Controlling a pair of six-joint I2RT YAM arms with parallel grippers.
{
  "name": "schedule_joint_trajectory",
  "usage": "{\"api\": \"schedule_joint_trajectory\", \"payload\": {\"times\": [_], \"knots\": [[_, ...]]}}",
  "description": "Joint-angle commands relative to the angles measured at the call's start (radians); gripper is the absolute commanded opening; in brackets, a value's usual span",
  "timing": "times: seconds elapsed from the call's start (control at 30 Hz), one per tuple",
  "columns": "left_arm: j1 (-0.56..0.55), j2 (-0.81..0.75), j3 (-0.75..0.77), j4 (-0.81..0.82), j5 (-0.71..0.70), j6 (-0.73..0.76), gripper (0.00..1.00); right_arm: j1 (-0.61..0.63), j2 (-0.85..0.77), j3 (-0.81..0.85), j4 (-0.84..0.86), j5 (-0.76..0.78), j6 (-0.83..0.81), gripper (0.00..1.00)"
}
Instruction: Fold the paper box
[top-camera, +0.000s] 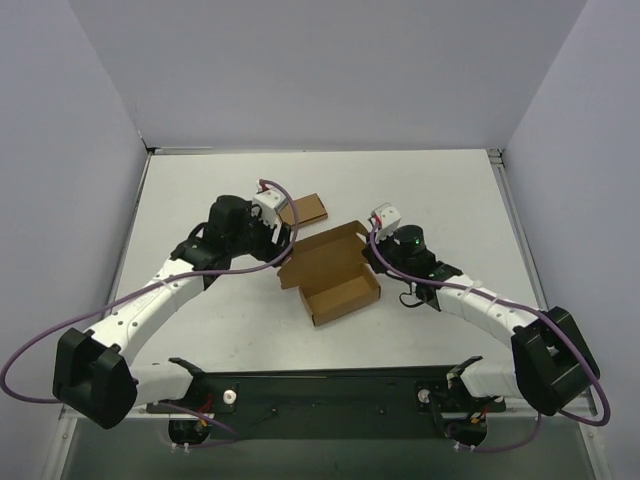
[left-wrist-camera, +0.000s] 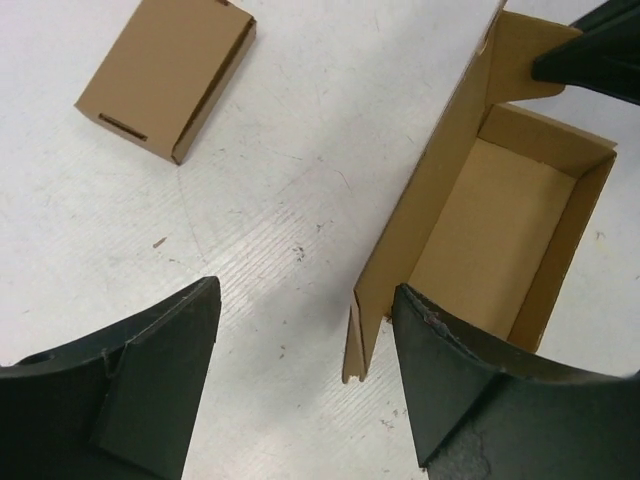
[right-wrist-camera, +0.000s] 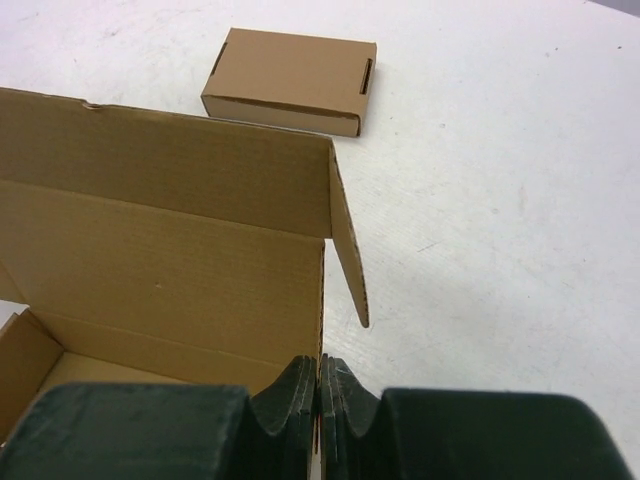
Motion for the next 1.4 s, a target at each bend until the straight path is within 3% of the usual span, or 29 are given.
{"api": "schedule_joint_trajectory", "payload": {"times": [0.0, 0.1, 0.27, 0.5, 0.73, 1.07, 1.17, 1.37], "knots": [[0.014, -0.108, -0.013, 0.040, -0.068, -0.124, 0.79, 0.006, -0.060, -0.012, 0.041, 0.014, 0.009, 0.00], [0.014, -0.193, -0.134, 0.157, -0.090, -0.311, 0.80, 0.004, -0.069, -0.010, 0.032, 0.019, 0.016, 0.00], [0.008, -0.339, -0.415, 0.458, -0.015, -0.419, 0.80, 0.003, -0.075, 0.013, -0.016, 0.040, 0.018, 0.00], [0.009, -0.294, -0.472, 0.474, -0.071, -0.377, 0.81, 0.001, -0.080, 0.008, -0.010, 0.037, 0.018, 0.00], [0.008, -0.221, -0.466, 0.555, -0.078, -0.365, 0.70, 0.006, -0.090, 0.011, -0.027, 0.040, 0.018, 0.00], [0.001, -0.103, -0.422, 0.613, -0.085, -0.339, 0.69, 0.006, -0.100, 0.011, -0.042, 0.036, 0.018, 0.00], [-0.003, -0.080, -0.422, 0.639, -0.071, -0.340, 0.61, 0.006, -0.098, 0.008, -0.039, 0.037, 0.018, 0.00], [-0.008, -0.021, -0.431, 0.724, -0.059, -0.347, 0.35, 0.009, -0.078, 0.008, -0.036, 0.036, 0.018, 0.00]]}}
